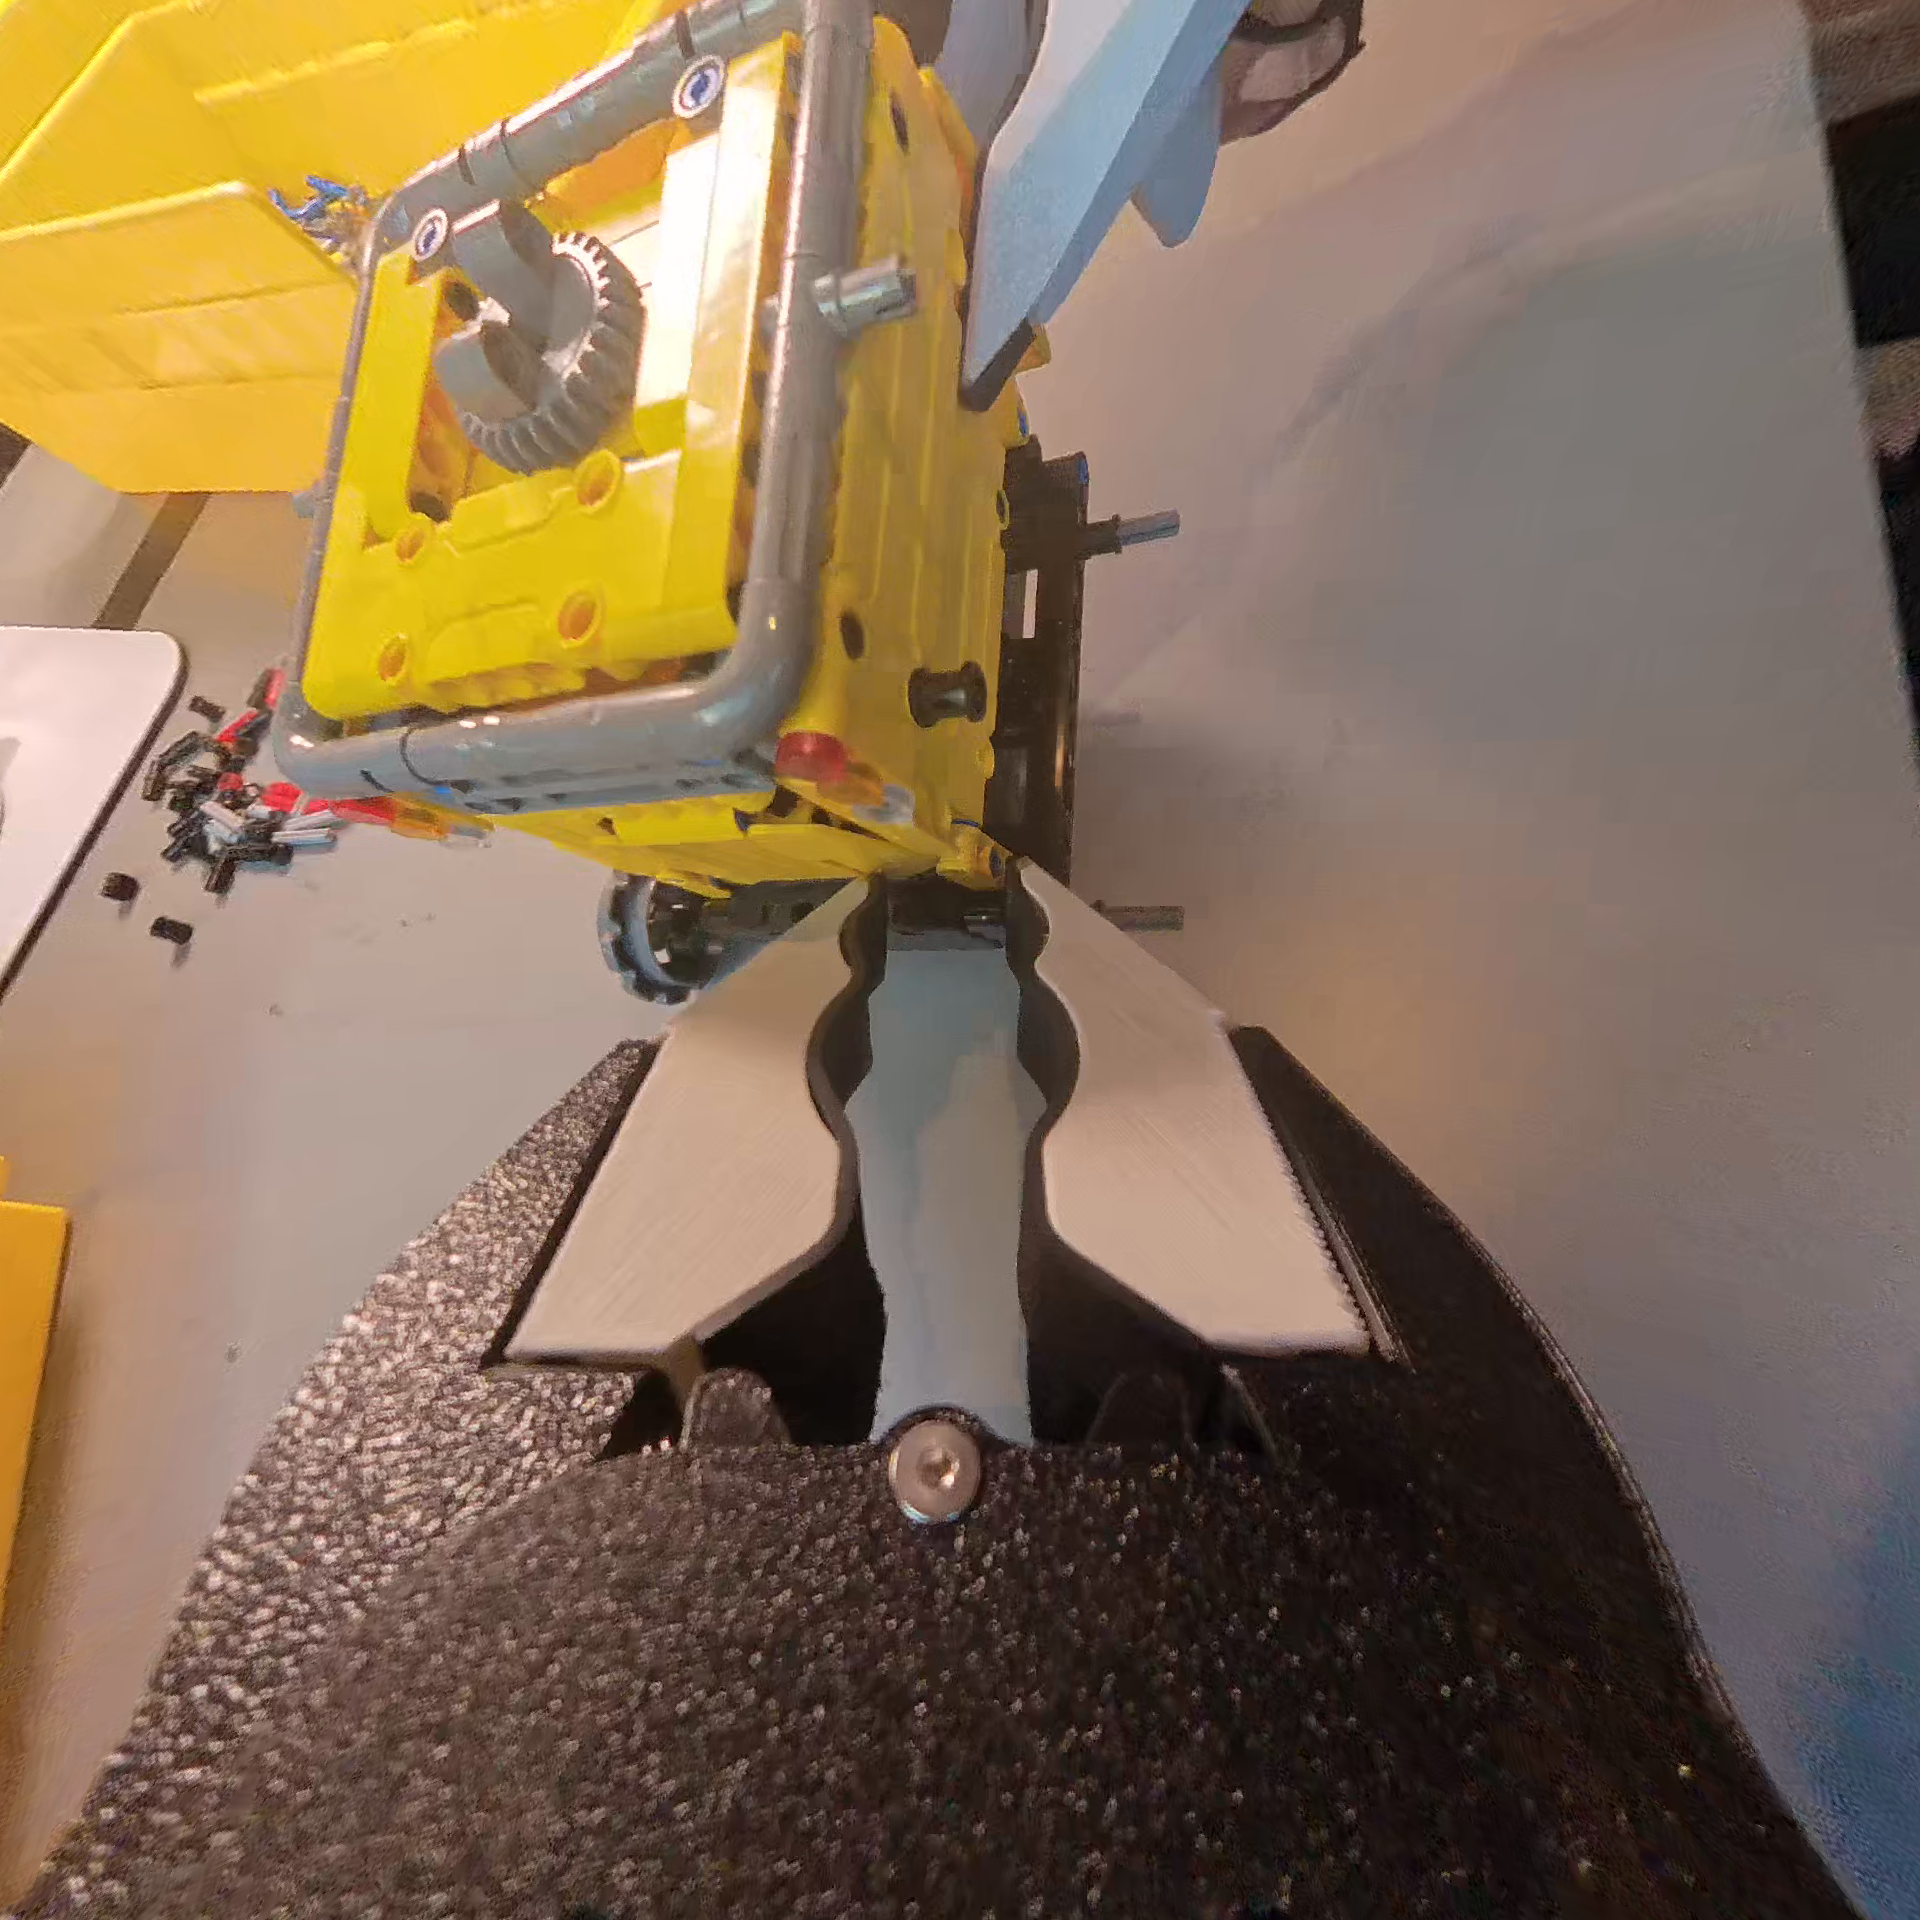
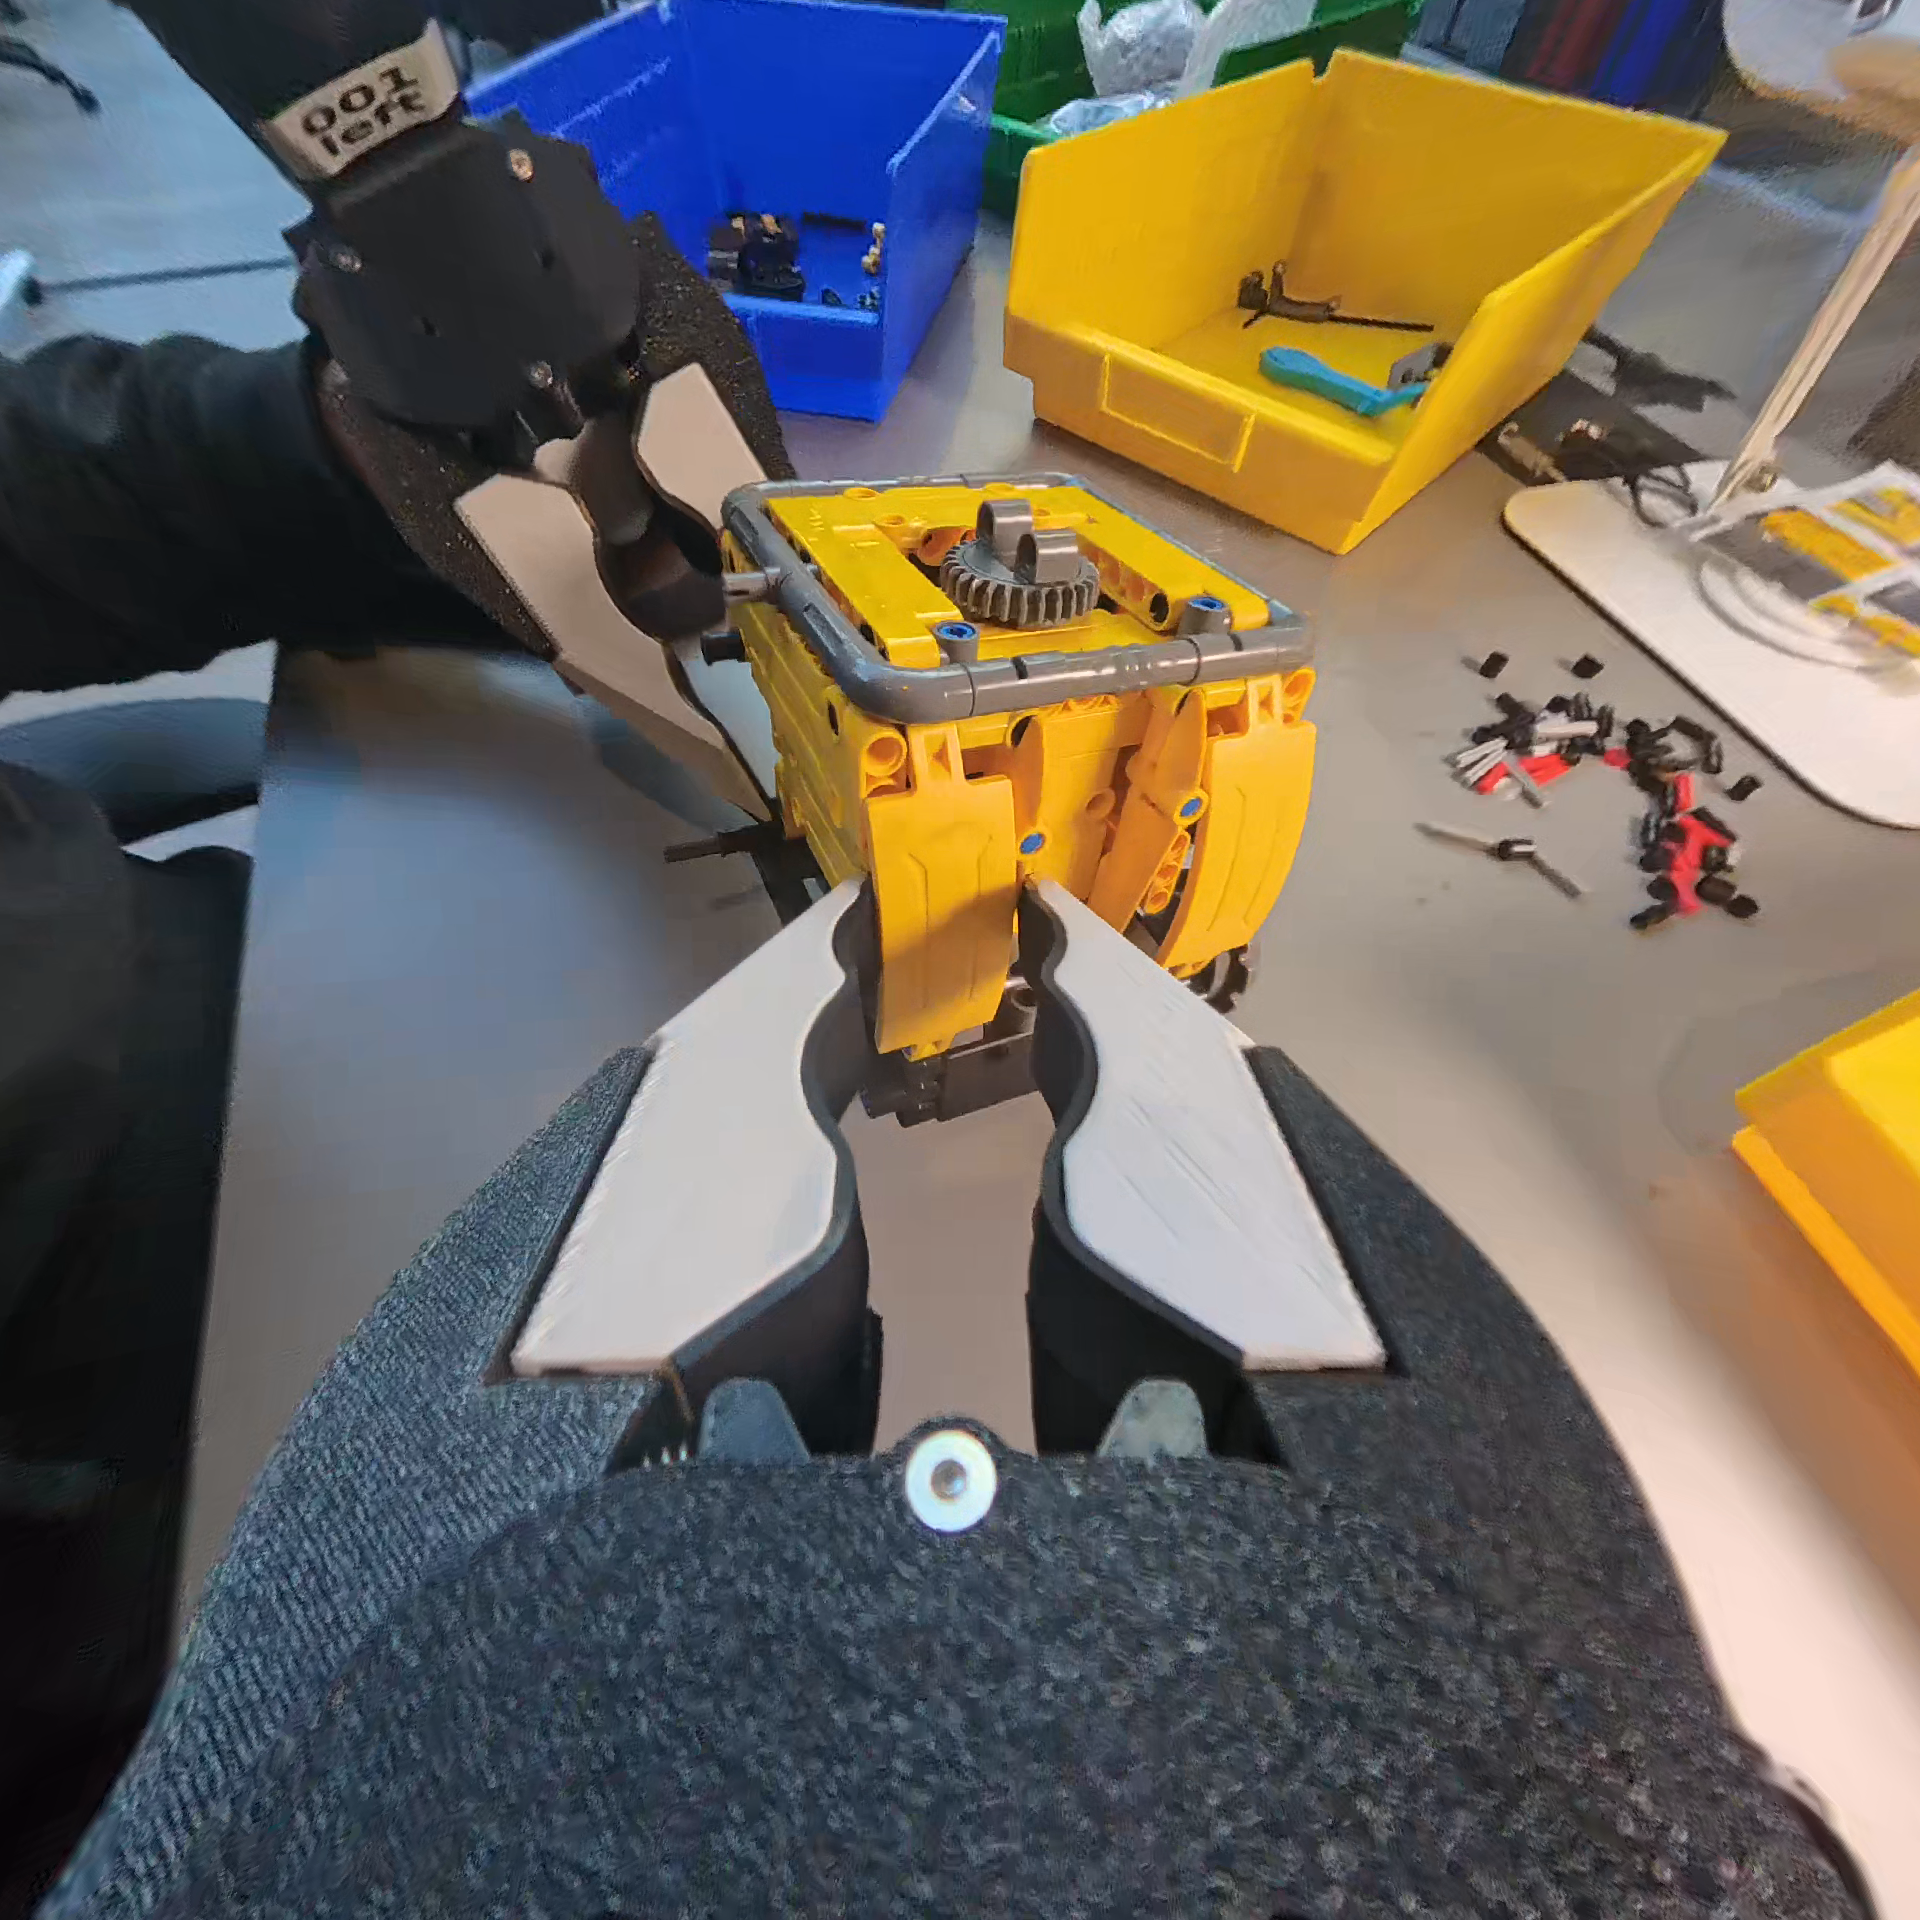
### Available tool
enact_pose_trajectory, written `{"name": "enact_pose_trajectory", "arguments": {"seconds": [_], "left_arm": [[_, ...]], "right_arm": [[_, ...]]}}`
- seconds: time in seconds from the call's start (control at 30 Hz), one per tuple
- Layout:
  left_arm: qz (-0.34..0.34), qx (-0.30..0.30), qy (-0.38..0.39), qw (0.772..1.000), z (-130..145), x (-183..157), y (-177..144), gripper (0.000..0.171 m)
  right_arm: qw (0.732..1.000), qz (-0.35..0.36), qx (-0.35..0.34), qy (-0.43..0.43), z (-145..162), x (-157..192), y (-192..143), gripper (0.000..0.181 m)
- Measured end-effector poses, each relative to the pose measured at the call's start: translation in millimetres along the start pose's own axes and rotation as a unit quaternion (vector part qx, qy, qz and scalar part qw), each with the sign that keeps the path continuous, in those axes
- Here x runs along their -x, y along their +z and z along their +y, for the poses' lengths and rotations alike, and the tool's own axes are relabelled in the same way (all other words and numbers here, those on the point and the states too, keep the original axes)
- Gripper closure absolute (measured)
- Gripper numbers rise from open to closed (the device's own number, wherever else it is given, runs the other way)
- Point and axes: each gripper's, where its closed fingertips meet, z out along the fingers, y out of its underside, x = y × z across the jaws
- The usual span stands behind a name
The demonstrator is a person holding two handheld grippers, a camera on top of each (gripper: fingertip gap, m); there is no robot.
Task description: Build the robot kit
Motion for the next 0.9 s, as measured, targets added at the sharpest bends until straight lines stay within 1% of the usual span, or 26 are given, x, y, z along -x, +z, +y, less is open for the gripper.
{"name": "enact_pose_trajectory", "arguments": {"seconds": [0.1,0.23,0.3,0.37,0.43,0.57,0.63,0.67,0.73,0.77,0.87,0.9], "left_arm": [[0.065,-0.017,-0.061,0.996,-12.6,-12.5,-13.9,0.152],[0.131,-0.033,-0.13,0.982,-26.7,-17.4,-32.3,0.151],[0.179,-0.03,-0.17,0.969,-27.9,-17.8,-35.4,0.15],[0.246,-0.037,-0.208,0.946,-30.5,-19.2,-37.5,0.149],[0.293,-0.048,-0.223,0.929,-33.0,-15.8,-38.6,0.149],[0.325,-0.071,-0.212,0.919,-31.6,-0.8,-35.2,0.15],[0.331,-0.088,-0.204,0.917,-30.4,6.8,-33.1,0.148],[0.326,-0.098,-0.199,0.919,-29.9,11.1,-31.5,0.147],[0.3,-0.121,-0.19,0.927,-28.9,19.8,-27.1,0.145],[0.288,-0.133,-0.189,0.929,-27.7,22.1,-25.8,0.144],[0.28,-0.168,-0.21,0.922,-26.2,21.2,-27.3,0.142],[0.274,-0.172,-0.216,0.921,-25.8,22.0,-27.4,0.142]], "right_arm": [[0.995,-0.038,0.014,0.093,-1.7,7.4,-7.0,0.156],[0.977,-0.091,0.016,0.194,-9.0,12.2,-10.4,0.155],[0.966,-0.112,0.024,0.234,-9.4,8.6,-7.3,0.154],[0.953,-0.13,0.018,0.272,-12.6,1.3,-2.0,0.152],[0.943,-0.144,0.017,0.299,-14.9,-6.7,1.5,0.152],[0.929,-0.148,0.016,0.338,-15.2,-23.3,6.6,0.151],[0.923,-0.139,0.013,0.358,-13.3,-31.3,9.7,0.149],[0.922,-0.132,0.012,0.364,-11.7,-34.5,11.3,0.145],[0.923,-0.115,0.009,0.366,-7.4,-37.6,15.1,0.127],[0.924,-0.108,0.001,0.366,-6.4,-38.1,15.9,0.127],[0.924,-0.104,-0.03,0.367,-7.8,-34.2,14.8,0.126],[0.926,-0.099,-0.039,0.363,-6.9,-34.1,14.2,0.127]]}}
